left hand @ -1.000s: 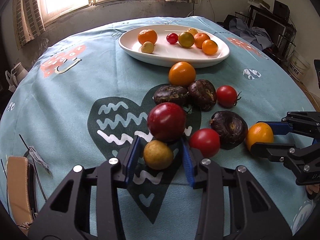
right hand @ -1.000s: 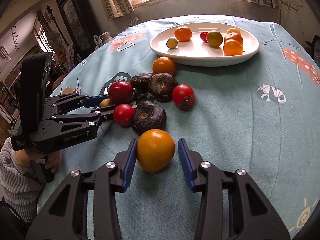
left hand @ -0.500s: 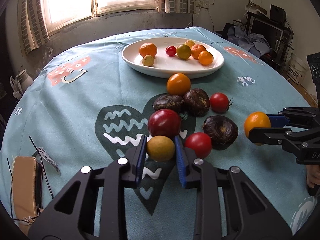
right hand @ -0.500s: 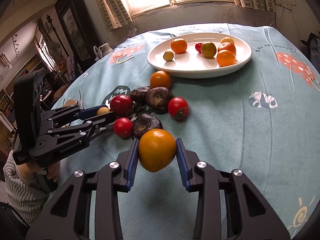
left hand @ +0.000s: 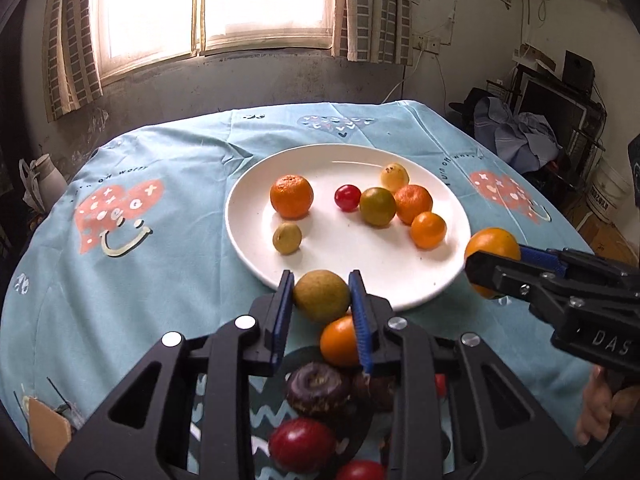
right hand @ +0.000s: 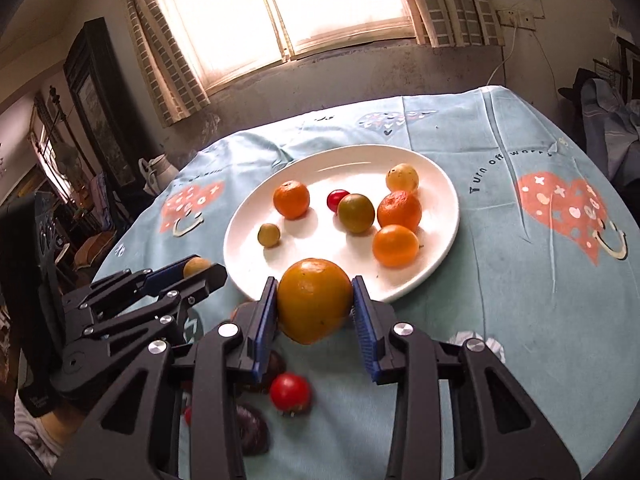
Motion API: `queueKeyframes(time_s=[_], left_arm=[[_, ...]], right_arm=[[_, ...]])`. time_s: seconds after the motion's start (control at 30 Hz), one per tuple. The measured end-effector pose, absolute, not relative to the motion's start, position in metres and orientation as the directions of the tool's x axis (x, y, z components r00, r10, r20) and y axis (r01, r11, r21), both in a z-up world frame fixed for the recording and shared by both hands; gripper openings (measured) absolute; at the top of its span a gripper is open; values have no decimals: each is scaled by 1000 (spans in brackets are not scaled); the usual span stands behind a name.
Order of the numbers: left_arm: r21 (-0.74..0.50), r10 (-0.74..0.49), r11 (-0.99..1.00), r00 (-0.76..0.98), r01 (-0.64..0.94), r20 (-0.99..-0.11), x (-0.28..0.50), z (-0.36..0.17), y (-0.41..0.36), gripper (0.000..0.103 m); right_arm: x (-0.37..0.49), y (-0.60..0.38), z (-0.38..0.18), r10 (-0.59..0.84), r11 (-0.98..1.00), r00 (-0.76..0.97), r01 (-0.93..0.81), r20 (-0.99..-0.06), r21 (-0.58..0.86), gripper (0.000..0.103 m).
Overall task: Organize fruits
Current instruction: 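Grasp the lemon with the left tool while the right tool grasps the orange, place both on plate, then grasp a red plum with the left tool while the right tool grasps a red tomato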
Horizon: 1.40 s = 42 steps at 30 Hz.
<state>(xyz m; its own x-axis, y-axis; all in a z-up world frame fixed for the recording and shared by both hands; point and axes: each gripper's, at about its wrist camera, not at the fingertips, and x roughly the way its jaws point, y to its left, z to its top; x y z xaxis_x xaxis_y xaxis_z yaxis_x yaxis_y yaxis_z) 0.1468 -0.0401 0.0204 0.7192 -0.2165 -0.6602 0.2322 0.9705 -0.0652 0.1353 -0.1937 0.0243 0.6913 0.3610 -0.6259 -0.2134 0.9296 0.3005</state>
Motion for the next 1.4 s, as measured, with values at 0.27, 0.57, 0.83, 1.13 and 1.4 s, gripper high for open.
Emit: queueKeyframes(time_s=[0.27, 0.57, 0.83, 1.13, 1.4], left_arm=[[-74, -175, 983, 742, 167, -647, 171, 9, -37, 73], [-31, -84, 996, 786, 83, -612, 122, 15, 3, 89], [14, -86, 992, 759, 125, -645, 72, -3, 13, 91], [97, -62, 979, 711, 181, -701, 67, -24, -5, 91], [75, -46, 987, 693, 142, -719, 73, -27, 8, 92]], right_arm=[[149, -210, 19, 292, 945, 781, -146, -552, 293, 61], [113, -209, 9, 345, 930, 719, -176, -603, 323, 65], [66, -199, -2, 345, 938, 689, -229, -638, 260, 70], [70, -206, -5, 317, 946, 689, -182, -651, 268, 79], [72, -207, -10, 296, 953, 688, -170, -662, 249, 79]])
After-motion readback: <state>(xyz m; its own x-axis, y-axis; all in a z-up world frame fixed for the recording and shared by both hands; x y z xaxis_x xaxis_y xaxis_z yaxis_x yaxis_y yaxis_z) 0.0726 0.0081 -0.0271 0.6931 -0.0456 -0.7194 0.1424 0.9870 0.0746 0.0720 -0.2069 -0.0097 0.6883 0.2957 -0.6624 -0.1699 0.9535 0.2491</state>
